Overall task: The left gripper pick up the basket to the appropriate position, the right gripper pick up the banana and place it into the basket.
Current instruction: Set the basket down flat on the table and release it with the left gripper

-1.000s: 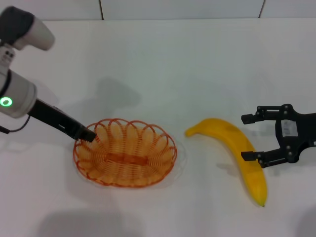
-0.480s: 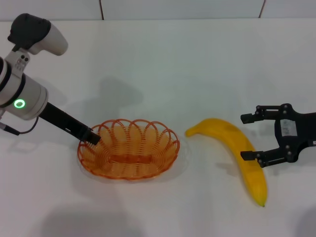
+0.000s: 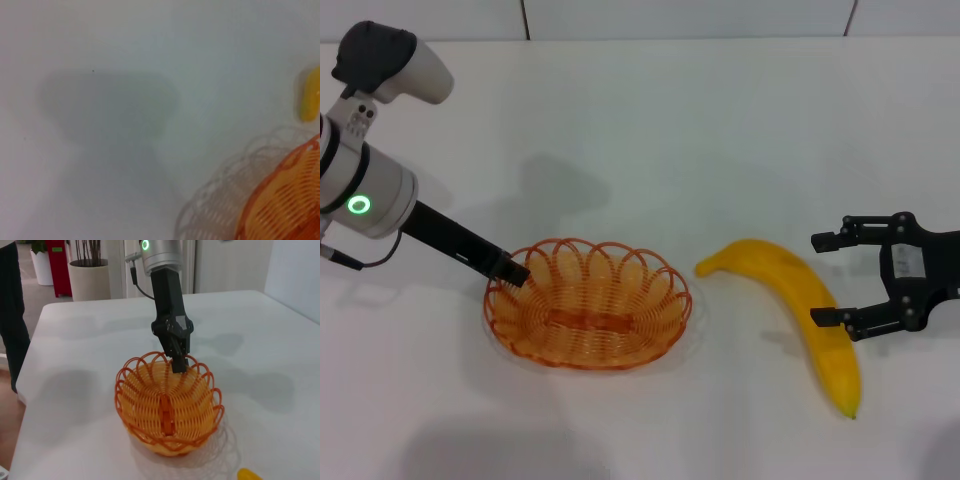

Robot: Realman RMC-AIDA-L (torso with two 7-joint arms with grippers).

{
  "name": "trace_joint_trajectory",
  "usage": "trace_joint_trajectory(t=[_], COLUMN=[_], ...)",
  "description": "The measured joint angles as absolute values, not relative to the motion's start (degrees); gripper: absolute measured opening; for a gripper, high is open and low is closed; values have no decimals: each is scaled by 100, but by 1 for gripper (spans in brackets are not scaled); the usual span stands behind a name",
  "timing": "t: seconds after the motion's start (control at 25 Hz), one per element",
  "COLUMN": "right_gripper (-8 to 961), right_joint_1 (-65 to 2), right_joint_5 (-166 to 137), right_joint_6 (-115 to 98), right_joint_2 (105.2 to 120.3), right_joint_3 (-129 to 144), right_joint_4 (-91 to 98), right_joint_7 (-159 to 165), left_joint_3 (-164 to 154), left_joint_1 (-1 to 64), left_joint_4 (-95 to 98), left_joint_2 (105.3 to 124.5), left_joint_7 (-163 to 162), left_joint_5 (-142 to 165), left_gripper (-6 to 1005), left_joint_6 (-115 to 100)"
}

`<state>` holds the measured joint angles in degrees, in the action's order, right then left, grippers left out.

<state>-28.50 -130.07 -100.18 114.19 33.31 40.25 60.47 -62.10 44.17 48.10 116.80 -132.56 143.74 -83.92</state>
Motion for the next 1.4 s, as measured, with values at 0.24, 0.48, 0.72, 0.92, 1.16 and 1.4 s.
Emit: trace_joint_trajectory(t=[0.24,0.48,0.72,0.92,1.16,1.4], right_gripper=[877,877,877,877,877,877], right_joint_1=[-2848,-2847,-2847,-2847,-2839,-2828], right_joint_5=[-13007,-13008,-13008,-13007,-13008,-13008], right_joint_6=[-10019,-10019,-10018,-10008,-10020,-10045], right_joint_2=[11414,11417,11417,11417,11415,11407], right_joint_3=[3331,3331,3331,3331,3329,3226], right_joint_4=[4025,4025,4025,4025,4025,4025], right_joint_7=[6047,6047,6047,6047,6047,6047], left_joint_3=[-6205,-6237,-6223,-6247,-6245,-6257], left_joint_1=[4405,4425,4424,4427,4329,3637], left_joint_4=[4813,4815,4816,4817,5059,6277], left_joint_2=[11680,11681,11704,11706,11707,11709], left_joint_7=[-13230,-13250,-13287,-13286,-13254,-13208], left_joint_5=[14308,14291,14289,14289,14270,13826], left_gripper=[62,61,59,166,381,755], left_joint_6=[-8402,-8411,-8411,-8411,-8445,-8934])
